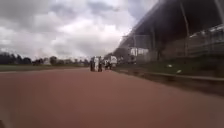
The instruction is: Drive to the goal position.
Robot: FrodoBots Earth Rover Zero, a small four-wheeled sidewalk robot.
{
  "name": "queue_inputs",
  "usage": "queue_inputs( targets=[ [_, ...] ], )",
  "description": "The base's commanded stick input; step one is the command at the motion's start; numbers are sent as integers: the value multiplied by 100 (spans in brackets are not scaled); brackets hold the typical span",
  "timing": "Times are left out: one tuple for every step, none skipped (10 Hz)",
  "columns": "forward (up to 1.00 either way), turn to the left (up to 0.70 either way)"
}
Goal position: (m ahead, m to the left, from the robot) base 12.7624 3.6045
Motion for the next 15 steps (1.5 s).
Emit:
queue_inputs(
  targets=[
    [100, 1],
    [100, 1],
    [100, 1],
    [100, 1],
    [100, 1],
    [100, 1],
    [100, 1],
    [100, 1],
    [100, 1],
    [100, 1],
    [100, 1],
    [100, 1],
    [100, 1],
    [100, 1],
    [100, 1]
  ],
)
